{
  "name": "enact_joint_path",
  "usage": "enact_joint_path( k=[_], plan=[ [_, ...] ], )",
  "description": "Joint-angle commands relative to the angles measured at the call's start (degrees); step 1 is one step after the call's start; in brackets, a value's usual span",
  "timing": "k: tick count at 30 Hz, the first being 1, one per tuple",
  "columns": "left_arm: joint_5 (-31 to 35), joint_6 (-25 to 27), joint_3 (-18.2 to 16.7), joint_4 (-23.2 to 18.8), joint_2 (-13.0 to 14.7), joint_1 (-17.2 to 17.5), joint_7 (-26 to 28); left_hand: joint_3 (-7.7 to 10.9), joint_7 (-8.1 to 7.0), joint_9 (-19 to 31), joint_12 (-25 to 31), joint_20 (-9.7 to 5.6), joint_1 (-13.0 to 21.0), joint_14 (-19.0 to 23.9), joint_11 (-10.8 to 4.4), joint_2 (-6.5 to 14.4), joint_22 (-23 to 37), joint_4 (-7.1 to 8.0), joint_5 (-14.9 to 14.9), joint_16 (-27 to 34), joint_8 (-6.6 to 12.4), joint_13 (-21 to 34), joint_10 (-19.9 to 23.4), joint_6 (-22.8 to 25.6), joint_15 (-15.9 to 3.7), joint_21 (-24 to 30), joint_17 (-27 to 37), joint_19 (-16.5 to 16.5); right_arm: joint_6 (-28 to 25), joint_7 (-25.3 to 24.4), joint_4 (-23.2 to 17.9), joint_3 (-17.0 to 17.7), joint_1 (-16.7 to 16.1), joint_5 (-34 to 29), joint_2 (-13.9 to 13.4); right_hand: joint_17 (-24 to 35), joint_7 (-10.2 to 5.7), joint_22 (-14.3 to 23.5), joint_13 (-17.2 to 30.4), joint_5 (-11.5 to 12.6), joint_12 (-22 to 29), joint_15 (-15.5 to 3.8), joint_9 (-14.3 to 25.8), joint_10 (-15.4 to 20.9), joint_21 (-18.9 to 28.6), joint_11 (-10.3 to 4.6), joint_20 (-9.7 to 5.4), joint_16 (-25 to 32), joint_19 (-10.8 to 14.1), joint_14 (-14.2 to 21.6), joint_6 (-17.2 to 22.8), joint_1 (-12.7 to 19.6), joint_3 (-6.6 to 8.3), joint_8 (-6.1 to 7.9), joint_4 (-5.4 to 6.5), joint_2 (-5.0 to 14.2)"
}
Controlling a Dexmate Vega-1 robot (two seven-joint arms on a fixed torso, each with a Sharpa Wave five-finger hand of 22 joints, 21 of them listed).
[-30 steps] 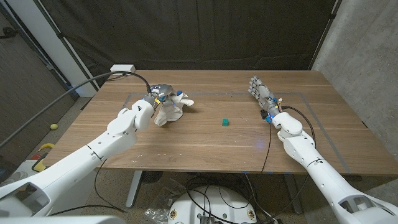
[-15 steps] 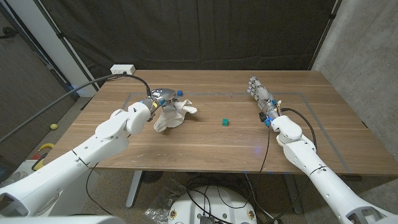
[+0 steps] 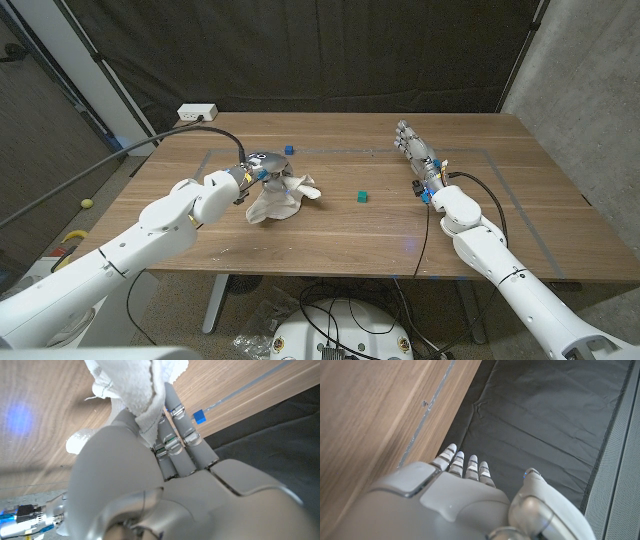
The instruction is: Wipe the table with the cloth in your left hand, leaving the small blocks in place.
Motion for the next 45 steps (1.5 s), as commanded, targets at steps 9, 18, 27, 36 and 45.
enact_joint_path(
  k=[9, 18, 27, 36, 45],
  plan=[
    [-2.0, -2.7, -4.9, -6.9, 4.3, 6.7, -8.4, -0.31, 1.71, -0.1, -0.6, -3.3, 0.5, 0.2, -2.45, 0.0, 0.1, 0.04, 0.2, -0.2, -0.32, 2.1, 3.6, 2.7, 0.0, 1.1, 0.7, -0.5, 2.1, -2.7, 0.9, -3.1, 2.3, -0.7, -0.3, 0.2, -0.25, 0.2, 0.1, 0.1, 0.3, -0.42, 0.2, 0.2, 0.0, 0.17, 0.11, 0.1, -0.2, -0.1, 0.2, -0.5, -0.03, 0.21, -0.07, 0.06],
    [-0.3, -2.0, -4.8, -7.8, 4.5, 8.5, -10.3, -0.35, 1.51, -0.3, -0.9, -3.28, 0.5, 0.3, -2.48, 0.0, 0.1, 0.08, 0.1, -0.5, -0.6, 2.0, 3.8, 2.9, -0.01, 1.7, 1.0, -0.7, 3.0, -2.1, 2.2, -4.0, 3.3, -0.3, -0.4, 0.2, -0.18, 0.2, 0.1, 0.1, 0.3, -0.39, 0.2, 0.3, 0.0, 0.14, 0.07, 0.2, -0.2, -0.1, 0.1, -0.6, -0.05, 0.19, -0.1, 0.06],
    [3.9, -1.6, -3.0, -7.0, 3.8, 9.5, -9.0, -0.32, 1.98, 0.3, -1.2, -3.29, 0.7, 0.3, -2.03, 0.0, 0.0, 0.09, 0.1, -0.8, -0.67, 2.4, 3.4, 2.6, -0.04, 2.3, 1.3, -1.1, 3.4, -1.8, 2.9, -4.1, 3.4, 0.0, -0.6, 0.2, -0.19, 0.2, 0.1, 0.2, 0.3, -0.42, 0.2, 0.3, 0.0, 0.1, 0.04, 0.2, -0.2, 0.0, 0.2, -0.6, -0.06, 0.18, -0.13, 0.08],
    [9.7, -1.6, -2.3, -4.3, 2.5, 13.1, -0.7, -0.33, 2.08, 0.4, -1.2, -3.23, 0.7, 0.6, -2.04, 0.1, -0.1, 0.17, 0.1, -0.9, -0.85, 2.6, 3.5, 2.6, -0.02, 2.8, 1.6, -1.2, 3.4, -1.8, 3.4, -4.2, 3.8, 0.0, -0.6, 0.2, -0.16, 0.2, 0.1, 0.2, 0.3, -0.4, 0.2, 0.3, 0.0, 0.05, 0.03, 0.2, -0.2, 0.0, 0.2, -0.6, -0.07, 0.18, -0.16, 0.08],
    [11.6, 4.7, -3.1, -6.6, 3.8, 15.4, -8.8, -0.35, 2.03, 0.5, -1.4, -3.21, 0.7, 0.6, -2.2, 0.0, -0.2, 0.23, 0.1, -1.2, -1.03, 2.8, 3.5, 2.6, 0.02, 3.3, 1.9, -1.5, 3.3, -1.8, 3.6, -4.5, 4.5, -0.1, -0.5, 0.2, -0.12, 0.2, 0.1, 0.2, 0.3, -0.36, 0.2, 0.3, 0.0, 0.11, 0.03, 0.2, -0.2, 0.0, 0.2, -0.7, -0.1, 0.16, -0.2, 0.07]
  ],
)
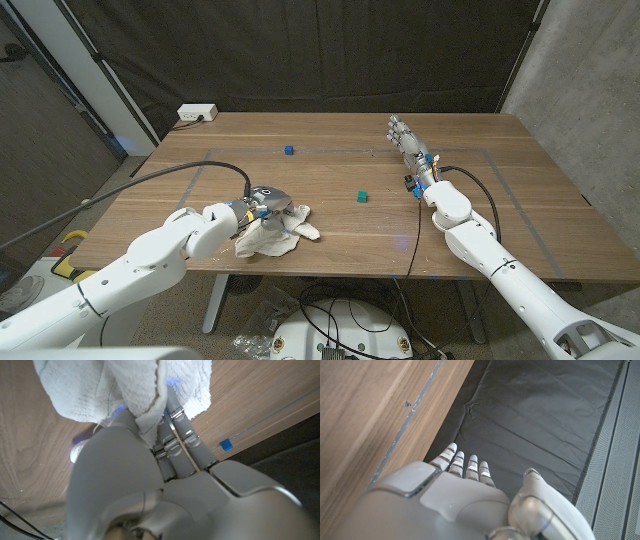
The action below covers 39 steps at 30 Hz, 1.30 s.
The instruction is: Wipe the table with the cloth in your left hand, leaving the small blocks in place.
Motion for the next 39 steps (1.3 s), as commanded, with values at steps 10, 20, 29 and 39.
enact_joint_path(
  k=[10, 20, 29, 39],
  plan=[
    [17.8, 18.2, -0.8, -2.4, 2.7, 7.5, -11.2, -0.25, 1.97, 0.2, -0.3, -3.61, 0.0, 0.7, -2.61, 0.4, -0.1, 0.18, 0.3, -0.6, -0.12, 0.3, 3.3, 2.2, -0.02, 1.0, 0.4, -0.5, 0.1, 1.2, 1.9, -1.2, 2.1, 0.0, 0.6, 0.1, -0.09, 0.2, 0.1, 0.2, 0.3, -0.37, 0.2, 0.3, 0.0, 0.07, 0.0, 0.2, -0.2, 0.0, 0.2, -0.5, -0.13, 0.15, -0.24, -0.19],
    [23.8, 25.4, -2.2, 0.9, 2.7, 8.4, -16.5, -0.28, 2.02, 0.3, -0.5, -3.64, 0.0, 0.9, -2.72, 0.4, -0.2, 0.23, 0.2, -0.8, -0.33, 0.2, 3.6, 2.1, -0.02, 1.6, 0.7, -0.8, 0.0, 2.2, 2.8, -1.6, 3.3, -0.3, 0.7, 0.1, -0.06, 0.2, 0.1, 0.2, 0.3, -0.36, 0.2, 0.3, 0.0, 0.12, 0.03, 0.2, -0.2, 0.0, 0.2, -0.5, -0.15, 0.15, -0.27, -0.2],
    [22.1, 24.0, -2.3, 2.6, 2.0, 7.0, -14.2, -0.28, 1.76, 0.2, -0.7, -3.64, 0.0, 1.1, -2.77, 0.3, -0.3, 0.26, 0.2, -1.1, -0.51, 0.2, 3.7, 2.5, 0.0, 2.1, 0.9, -1.0, 0.3, 1.9, 2.9, -1.4, 3.2, -0.5, 0.5, 0.1, -0.05, 0.2, 0.1, 0.2, 0.3, -0.45, 0.2, 0.3, 0.0, 0.03, -0.01, 0.2, -0.1, 0.0, 0.2, -0.5, -0.19, 0.14, -0.31, -0.22],
    [15.2, 15.4, 0.5, 3.8, 0.4, 2.5, -9.7, -0.28, 1.85, 0.2, -0.9, -3.63, 0.0, 1.2, -2.8, 0.3, -0.4, 0.3, 0.2, -1.4, -0.81, 0.4, 3.8, 2.5, 0.0, 2.7, 1.1, -1.3, 0.0, 0.6, 2.0, -1.1, 2.4, -0.8, 0.0, 0.1, -0.05, 0.2, 0.1, 0.2, 0.3, -0.45, 0.2, 0.4, 0.0, 0.01, -0.03, 0.3, -0.1, 0.0, 0.2, -0.6, -0.24, 0.16, -0.35, -0.27]
  ],
)
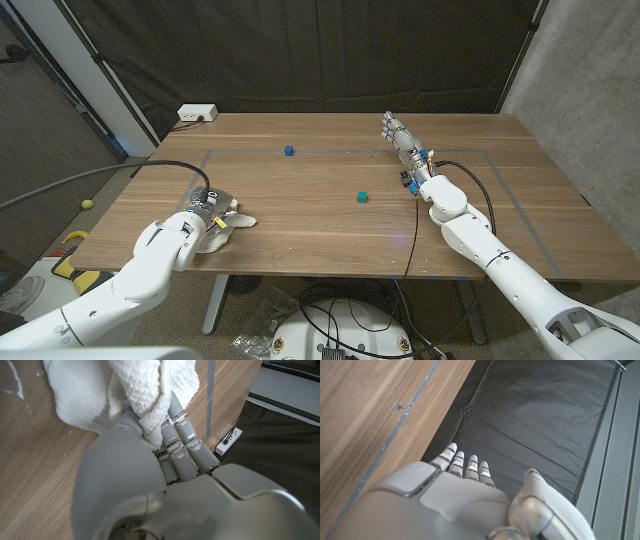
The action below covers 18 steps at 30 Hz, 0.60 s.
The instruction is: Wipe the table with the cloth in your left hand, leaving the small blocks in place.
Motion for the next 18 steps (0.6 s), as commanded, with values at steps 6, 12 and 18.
enact_joint_path(
  k=[6, 12, 18],
  plan=[
    [-11.4, -13.6, 4.6, 2.0, -2.9, -7.3, 5.3, -0.06, 0.22, 0.1, -0.1, -4.14, 0.1, 0.4, -3.39, 0.1, 0.0, 0.11, 0.2, -0.5, -0.27, 0.3, 2.9, 1.4, -0.49, 0.7, 0.3, -0.5, 0.2, -1.5, -0.5, 0.3, -0.5, -0.4, -0.4, 0.1, -0.06, 0.2, 0.1, 0.3, 0.3, -0.47, 0.2, 0.4, 0.0, 0.02, -0.02, 0.3, -0.2, 0.1, 0.2, -0.4, -0.02, 0.15, -0.14, -0.04],
    [-19.6, -18.9, 4.7, 1.6, -3.9, -9.5, 4.1, -0.05, 0.25, 0.1, -0.2, -4.14, 0.2, 0.4, -3.22, 0.1, -0.1, 0.12, 0.2, -0.6, -0.33, 0.3, 2.9, 1.5, -0.48, 0.9, 0.4, -0.7, 0.7, -1.6, -0.1, 0.3, -0.4, -0.4, -0.4, 0.1, -0.06, 0.2, 0.1, 0.3, 0.3, -0.49, 0.2, 0.4, 0.0, 0.04, -0.06, 0.2, -0.1, 0.0, 0.2, -0.4, -0.03, 0.15, -0.17, -0.02],
    [-25.6, -21.6, 4.7, 0.6, -4.3, -11.2, 1.3, -0.02, 0.26, 0.1, -0.4, -4.11, 0.2, 0.5, -3.32, 0.1, -0.2, 0.13, 0.2, -0.8, -0.49, 0.4, 3.0, 1.5, -0.49, 1.2, 0.6, -0.9, 1.4, -1.4, 0.5, 0.3, -0.3, -0.2, -0.5, 0.1, -0.06, 0.2, 0.1, 0.3, 0.3, -0.5, 0.2, 0.4, 0.0, 0.0, -0.08, 0.3, -0.1, 0.1, 0.2, -0.5, -0.04, 0.15, -0.2, -0.01]
  ],
)
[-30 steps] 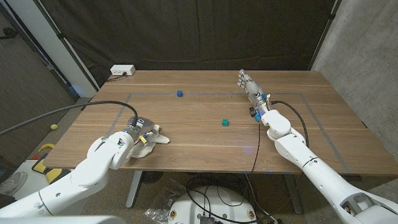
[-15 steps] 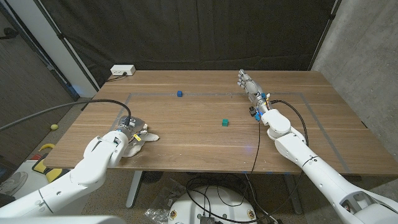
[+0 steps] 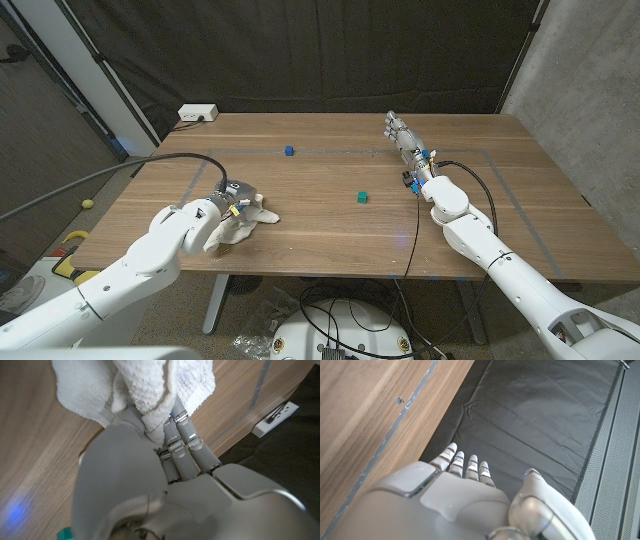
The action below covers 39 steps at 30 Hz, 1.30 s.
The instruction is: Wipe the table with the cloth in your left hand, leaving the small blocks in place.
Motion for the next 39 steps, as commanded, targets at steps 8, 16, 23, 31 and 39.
enact_joint_path(
  k=[8, 16, 23, 31, 39],
  plan=[
    [-17.1, -10.1, 2.4, -1.5, -1.5, -4.3, -2.4, 0.01, -0.46, 0.2, -0.3, -4.16, -0.1, 0.1, -3.4, 0.3, 0.0, 0.32, 0.0, -0.4, -0.33, 0.2, 3.3, 0.5, -0.43, 0.9, 0.3, -0.6, 1.2, 0.0, 1.3, 0.1, 0.2, 0.4, 0.0, 0.1, -0.04, 0.2, 0.1, 0.3, 0.3, -0.19, 0.2, 0.4, 0.0, -0.05, -0.09, 0.3, -0.1, -0.2, 0.3, -0.5, -0.07, 0.15, -0.24, -0.02],
    [-18.7, -10.0, 0.9, -2.2, -1.4, -3.8, 0.2, 0.04, -0.45, 0.2, -0.5, -4.13, -0.1, 0.2, -3.57, 0.3, -0.1, 0.37, 0.0, -0.6, -0.51, 0.3, 3.4, 0.6, -0.42, 1.2, 0.5, -0.8, 1.3, 0.2, 1.5, 0.1, 0.3, 0.5, 0.1, 0.1, -0.01, 0.2, 0.1, 0.3, 0.3, -0.15, 0.2, 0.4, 0.0, 0.02, -0.13, 0.3, -0.1, -0.2, 0.3, -0.6, -0.08, 0.14, -0.26, -0.01],
    [-16.5, -8.5, 0.6, -2.7, -0.7, -3.3, 1.7, 0.05, -1.22, 0.7, -0.7, -4.12, -0.4, -0.2, -3.95, 0.3, -0.2, 0.55, 0.0, -1.1, -0.8, 0.6, 3.2, -0.2, -0.38, 1.4, 0.7, -1.5, 1.2, 0.0, 1.1, 0.2, 0.1, 0.4, -0.1, 0.1, -0.02, 0.2, 0.1, 0.3, 0.3, -0.04, 0.2, 0.4, 0.0, -0.05, -0.12, 0.3, -0.1, -0.2, 0.2, -0.6, -0.1, 0.13, -0.29, -0.01],
    [-14.1, -4.8, -1.1, -4.4, 0.0, -1.9, 3.3, -0.54, -3.09, -0.1, -4.3, -1.85, -5.6, -7.1, -3.81, 0.0, -1.3, 3.49, -0.5, -7.7, -4.29, -0.4, -3.4, -5.6, -0.34, -1.2, -0.2, -9.8, 0.8, -0.1, 0.2, 0.2, -0.4, 0.2, -0.6, 0.1, -1.07, 0.2, 0.1, 0.3, 0.3, 0.15, 0.2, 0.5, -0.1, 0.03, -0.03, 0.3, -0.1, -0.1, 0.7, -0.6, -0.13, 0.29, -0.35, -0.02],
    [-14.7, -2.1, -5.3, -6.0, 0.1, 1.2, 7.7, -4.12, -8.08, -1.8, -11.5, 8.65, -17.3, -27.5, -1.69, -1.9, -1.1, 9.49, 0.2, -16.6, -10.73, -3.4, -18.7, -20.0, 1.85, -12.9, -3.0, -33.2, 0.7, -0.4, -0.4, 0.1, -0.7, 0.1, -0.8, 0.1, -1.23, 0.2, 0.1, 0.3, 0.3, 0.16, 0.2, 0.4, -0.1, 0.07, -0.01, 0.2, -0.1, -0.1, 0.8, -0.7, -0.17, 0.31, -0.38, -0.08]
  ],
)
